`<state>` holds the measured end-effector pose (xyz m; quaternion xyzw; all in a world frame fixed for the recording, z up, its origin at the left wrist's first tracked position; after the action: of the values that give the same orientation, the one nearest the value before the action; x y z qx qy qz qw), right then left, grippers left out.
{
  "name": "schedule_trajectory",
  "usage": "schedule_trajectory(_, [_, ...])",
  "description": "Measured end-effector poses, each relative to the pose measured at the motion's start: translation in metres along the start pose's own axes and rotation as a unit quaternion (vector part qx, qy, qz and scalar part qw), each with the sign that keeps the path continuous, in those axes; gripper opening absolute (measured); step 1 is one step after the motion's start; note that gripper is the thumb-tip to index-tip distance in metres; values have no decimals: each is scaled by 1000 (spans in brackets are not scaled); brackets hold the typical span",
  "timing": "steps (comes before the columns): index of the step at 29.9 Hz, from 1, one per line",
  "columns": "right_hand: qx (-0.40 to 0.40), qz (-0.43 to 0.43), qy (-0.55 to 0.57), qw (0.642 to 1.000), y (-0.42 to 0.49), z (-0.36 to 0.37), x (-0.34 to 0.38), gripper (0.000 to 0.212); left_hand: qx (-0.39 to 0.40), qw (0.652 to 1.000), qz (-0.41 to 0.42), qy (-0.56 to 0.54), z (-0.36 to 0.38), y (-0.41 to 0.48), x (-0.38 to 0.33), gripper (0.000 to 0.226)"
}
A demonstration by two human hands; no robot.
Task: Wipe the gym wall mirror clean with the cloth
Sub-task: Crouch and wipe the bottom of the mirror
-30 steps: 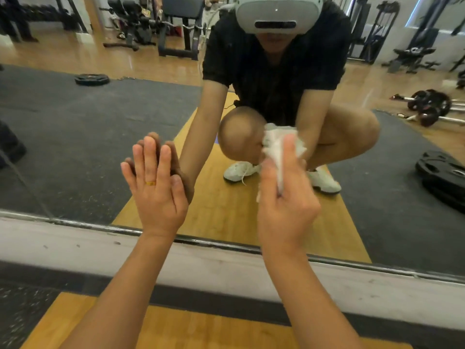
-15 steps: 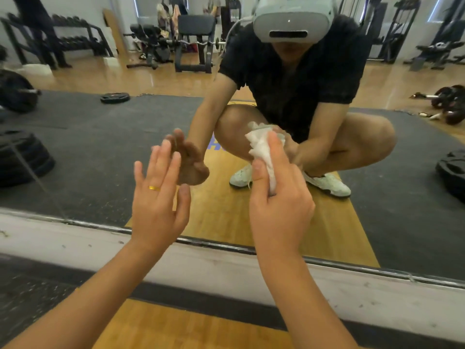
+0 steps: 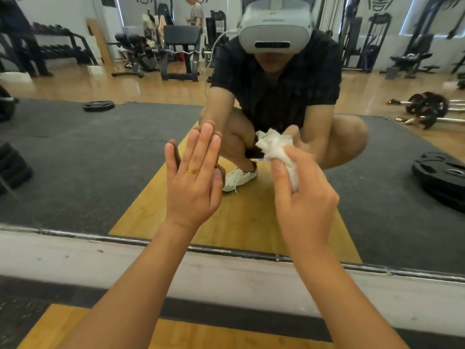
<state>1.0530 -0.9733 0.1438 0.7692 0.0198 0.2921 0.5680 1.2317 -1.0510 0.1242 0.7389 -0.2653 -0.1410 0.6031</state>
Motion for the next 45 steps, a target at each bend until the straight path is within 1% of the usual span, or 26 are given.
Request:
schedule_trajectory(2, [-52,35,5,998,8,-15,-12,28,-2,1000,-3,0,1,0,0,54])
schedule_trajectory(3, [-52,41,21,998,4,-10,-9,28,-2,1000,-4,-3,2,0,0,55])
schedule_trajectory(4, [-32,29,24,999,-3,2,2,28,-2,1000,-3,-3,2,-1,1,55])
schedule_trajectory(6, [45,-48,-24,998,-24,30,29,29,-4,1000,1,0,4,-1,1,57])
schedule_trajectory(7, [69,-77,-43,994,-25,33,34,29,-5,1000,2,-2,4,-2,2,58])
schedule_trajectory(8, [58,-79,-43,994,-13,24,29,28,-9,1000,2,-3,4,-2,2,58])
schedule_trajectory(9, [16,-60,-41,997,5,7,16,27,-13,1000,1,-3,2,-2,2,58])
schedule_trajectory(11, [-99,11,-20,995,43,-38,-12,25,-15,1000,-7,-11,1,0,2,56])
schedule_trajectory(12, [-138,35,-4,990,52,-51,-21,27,-15,1000,-9,-16,1,0,1,56])
schedule_trajectory(13, [-155,35,10,987,53,-54,-21,29,-16,1000,-7,-16,1,0,1,55])
schedule_trajectory(14, [-141,8,13,990,48,-45,-13,31,-18,1000,-5,-13,1,0,1,55])
schedule_trajectory(16, [-40,-89,-48,994,13,-4,15,34,-19,1000,0,-6,1,-1,1,56])
schedule_trajectory(18, [54,-202,-108,972,-5,21,35,34,-25,1000,10,-6,0,-2,-1,55])
schedule_trajectory(19, [74,-240,-121,960,4,20,35,33,-25,1000,13,-9,0,-1,-1,55])
schedule_trajectory(21, [41,-283,-139,948,38,-2,30,31,-31,999,12,-10,-1,0,-1,54])
schedule_trajectory(23, [-4,-257,-136,957,75,-31,16,31,-39,999,7,-1,-1,-2,1,55])
schedule_trajectory(25, [-11,-218,-107,970,78,-41,6,33,-42,999,7,3,0,-4,0,55])
schedule_trajectory(27, [43,-218,-107,969,42,-22,8,34,-41,999,8,-5,-1,-4,0,56])
schedule_trajectory(29, [103,-264,-164,945,6,-1,16,34,-38,999,11,-8,-1,-3,0,57])
schedule_trajectory(30, [105,-276,-180,938,5,-1,15,33,-38,999,13,-6,-2,-2,-1,57])
schedule_trajectory(32, [56,-264,-179,946,34,-19,9,33,-38,999,12,-5,-2,0,-2,58])
schedule_trajectory(34, [13,-217,-143,966,72,-41,2,34,-36,999,10,-7,-1,0,-1,58])
schedule_trajectory(37, [15,-155,-96,983,73,-38,9,36,-33,999,10,-5,0,-1,0,57])
schedule_trajectory(40, [61,-182,-115,975,56,-4,39,40,-41,999,15,6,-1,-2,-1,57])
schedule_trajectory(43, [49,-225,-126,965,80,5,61,39,-37,999,15,-2,1,-2,-1,57])
schedule_trajectory(45, [38,-221,-131,966,94,-10,50,40,-35,999,11,-5,1,-2,-1,58])
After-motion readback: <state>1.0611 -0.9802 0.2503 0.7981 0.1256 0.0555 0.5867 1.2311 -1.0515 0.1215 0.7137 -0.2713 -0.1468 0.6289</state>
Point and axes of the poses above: each hand's wrist, its own y-axis towards the middle knuckle, its own z-axis out of the palm, x = y × z, the point moved 10 cm from there along y, towards the middle knuckle, and after that the axes turned 1 degree about -z, right-handed, at the moved point
